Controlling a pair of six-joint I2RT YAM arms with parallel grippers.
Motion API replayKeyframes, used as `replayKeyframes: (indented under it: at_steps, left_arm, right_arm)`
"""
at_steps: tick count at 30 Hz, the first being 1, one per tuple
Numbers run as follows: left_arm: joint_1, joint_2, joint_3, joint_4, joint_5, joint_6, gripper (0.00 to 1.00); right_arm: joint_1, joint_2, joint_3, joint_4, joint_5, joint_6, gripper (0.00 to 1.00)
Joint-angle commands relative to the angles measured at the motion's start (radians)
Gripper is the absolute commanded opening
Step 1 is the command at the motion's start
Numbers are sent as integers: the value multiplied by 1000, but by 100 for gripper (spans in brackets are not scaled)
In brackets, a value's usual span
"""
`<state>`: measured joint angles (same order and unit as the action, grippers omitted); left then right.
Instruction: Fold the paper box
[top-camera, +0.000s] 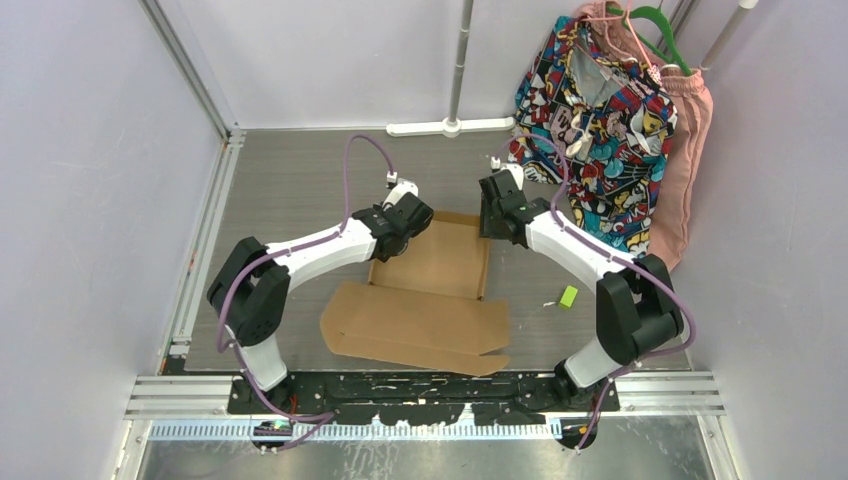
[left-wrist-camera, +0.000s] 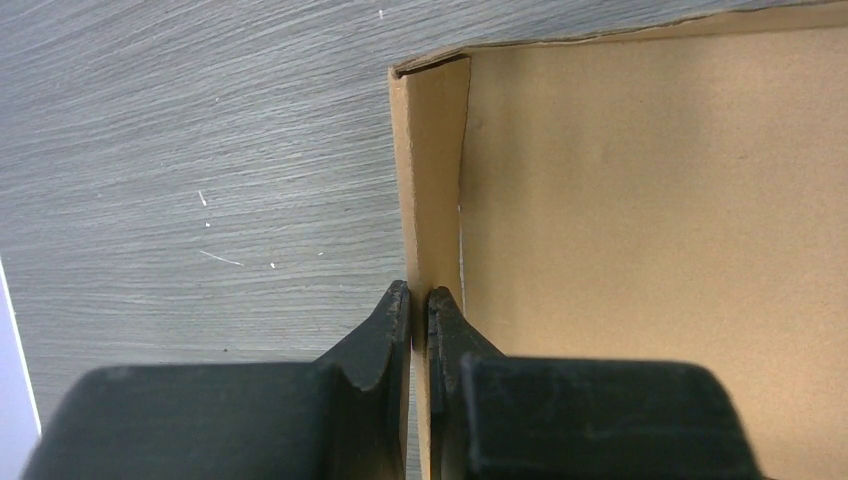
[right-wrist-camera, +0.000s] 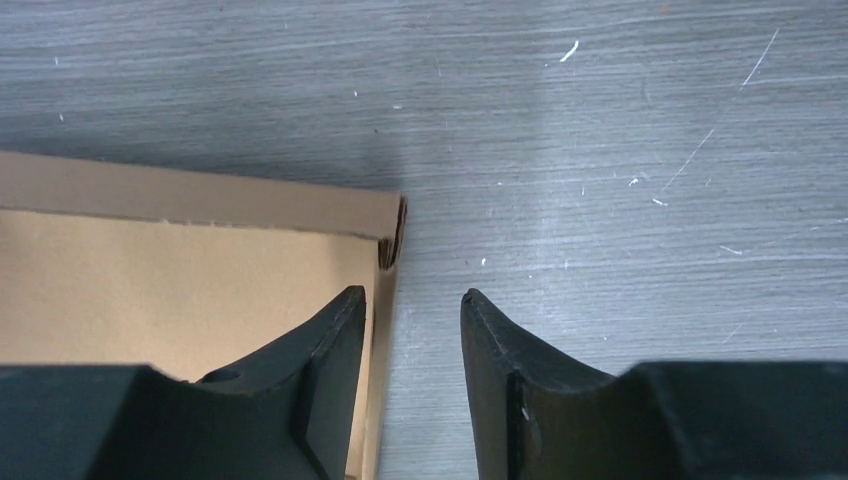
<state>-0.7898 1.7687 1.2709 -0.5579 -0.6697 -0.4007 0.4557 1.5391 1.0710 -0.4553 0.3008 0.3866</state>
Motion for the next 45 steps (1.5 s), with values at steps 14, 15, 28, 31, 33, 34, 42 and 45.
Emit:
replayKeyframes:
  at_steps: [14, 15, 28, 31, 33, 34, 42, 45]
  left_arm:
    - [3, -54, 3, -22, -47, 41, 0]
    - [4, -53, 5, -23, -47, 39, 0]
    - [4, -47, 13, -31, -46, 31, 0]
    - [4, -46, 13, -31, -45, 30, 0]
    - [4, -43, 13, -31, -45, 30, 0]
    - [4, -43, 15, -33, -45, 30, 0]
    - [4, -44, 15, -37, -50, 28, 0]
    - [4, -42, 17, -36, -53, 29, 0]
  right_arm:
    - [-6, 64, 74, 38, 39, -28, 33]
    - [-4, 62, 72, 38, 44, -30, 33]
    - [36, 77, 87, 11, 123, -59, 16]
    - [43, 84, 92, 5, 146, -63, 11]
    - [51, 88, 95, 0, 163, -66, 9]
    - [54, 91, 99, -4, 170, -67, 9]
    - [74, 105, 114, -29, 229, -83, 8]
    - [74, 99, 107, -15, 204, -76, 8]
